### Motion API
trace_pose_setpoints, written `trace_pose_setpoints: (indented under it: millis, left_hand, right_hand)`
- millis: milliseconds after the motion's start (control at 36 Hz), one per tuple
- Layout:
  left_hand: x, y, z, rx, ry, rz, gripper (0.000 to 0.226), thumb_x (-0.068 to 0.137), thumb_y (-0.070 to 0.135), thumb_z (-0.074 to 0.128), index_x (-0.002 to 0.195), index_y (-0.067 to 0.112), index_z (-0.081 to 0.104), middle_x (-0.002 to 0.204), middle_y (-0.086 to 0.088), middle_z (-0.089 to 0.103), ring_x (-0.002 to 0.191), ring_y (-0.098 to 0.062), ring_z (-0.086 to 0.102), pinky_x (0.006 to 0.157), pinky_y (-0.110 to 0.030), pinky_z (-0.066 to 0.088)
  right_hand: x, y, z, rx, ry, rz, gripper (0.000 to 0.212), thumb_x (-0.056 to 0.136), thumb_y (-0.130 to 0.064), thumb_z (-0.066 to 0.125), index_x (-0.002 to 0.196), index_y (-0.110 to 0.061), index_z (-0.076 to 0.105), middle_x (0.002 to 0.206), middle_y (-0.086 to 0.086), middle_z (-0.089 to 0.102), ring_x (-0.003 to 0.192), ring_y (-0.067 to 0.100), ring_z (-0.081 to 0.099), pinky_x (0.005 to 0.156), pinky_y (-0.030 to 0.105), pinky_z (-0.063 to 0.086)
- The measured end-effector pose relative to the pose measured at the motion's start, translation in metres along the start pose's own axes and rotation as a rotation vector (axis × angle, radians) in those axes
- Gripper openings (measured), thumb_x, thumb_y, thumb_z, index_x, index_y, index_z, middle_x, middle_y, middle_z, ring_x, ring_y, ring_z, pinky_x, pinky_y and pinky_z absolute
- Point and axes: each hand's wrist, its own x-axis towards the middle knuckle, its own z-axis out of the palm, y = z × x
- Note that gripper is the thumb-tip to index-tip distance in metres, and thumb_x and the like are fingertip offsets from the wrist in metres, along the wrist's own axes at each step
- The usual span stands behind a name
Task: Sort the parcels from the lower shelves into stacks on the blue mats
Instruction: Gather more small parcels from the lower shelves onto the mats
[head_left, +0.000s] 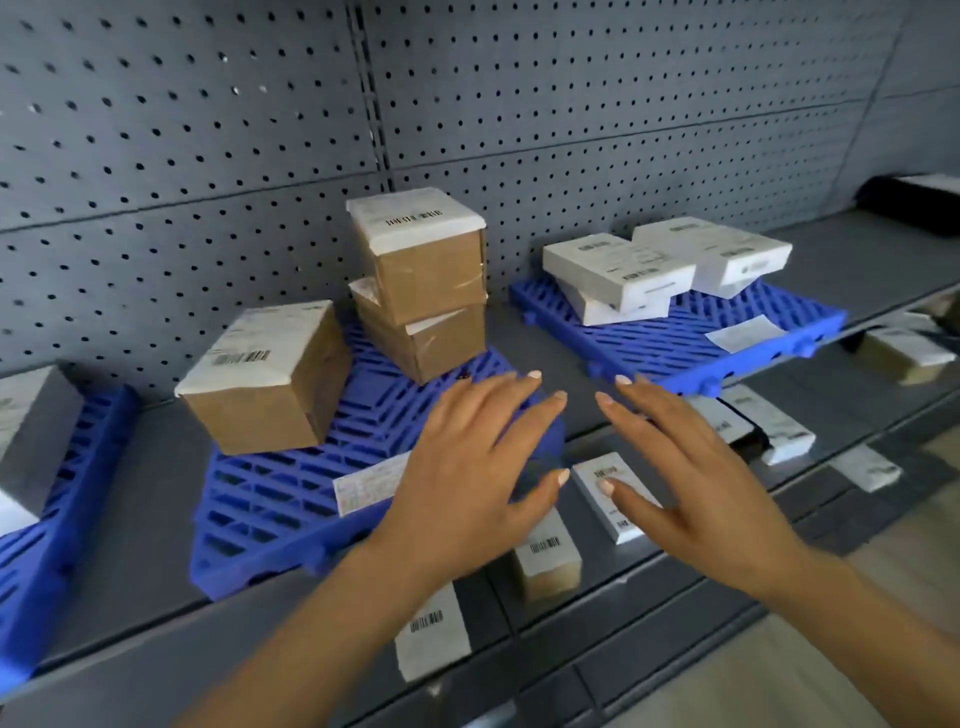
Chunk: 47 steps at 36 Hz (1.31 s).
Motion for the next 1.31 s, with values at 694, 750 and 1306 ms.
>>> trace_pose_setpoints:
  millis: [694,750,1306]
  left_hand:
    - [-0.025,0.092,0.133,-0.097,-0.3,-0.209,0.055,0.084,0.047,0.047,0.131,0.018,0.055,0.131,-0.003,0.057,0.12,-0.023,0.052,0.103,-0.042,0.042]
    - [-0.034,0.09,0.139,-0.087,-0.327,-0.233,0.056,0.083,0.047,0.045,0.13,0.018,0.057,0.128,-0.004,0.059,0.118,-0.023,0.053,0.1,-0.043,0.043]
    - [-0.149,0.017,0.186,0.016,-0.64,-0.584,0.072,0.082,0.04,0.068,0.145,0.019,0.039,0.142,-0.014,0.048,0.128,-0.034,0.046,0.108,-0.053,0.032]
  right_hand:
    - [-0.12,0.106,0.019,0.067,-0.304,0.093,0.059,0.091,-0.044,0.047,0.142,-0.015,0.043,0.145,0.009,0.044,0.137,0.025,0.036,0.106,0.041,0.04]
    - [-0.124,0.11,0.026,0.065,-0.344,0.109,0.06,0.091,-0.046,0.045,0.143,-0.016,0.042,0.145,0.009,0.044,0.136,0.026,0.037,0.104,0.043,0.042]
    - [-0.106,0.065,0.175,0.082,-0.823,0.325,0.067,0.094,-0.047,0.048,0.151,-0.029,0.018,0.158,0.004,0.015,0.145,0.025,0.011,0.113,0.042,0.031]
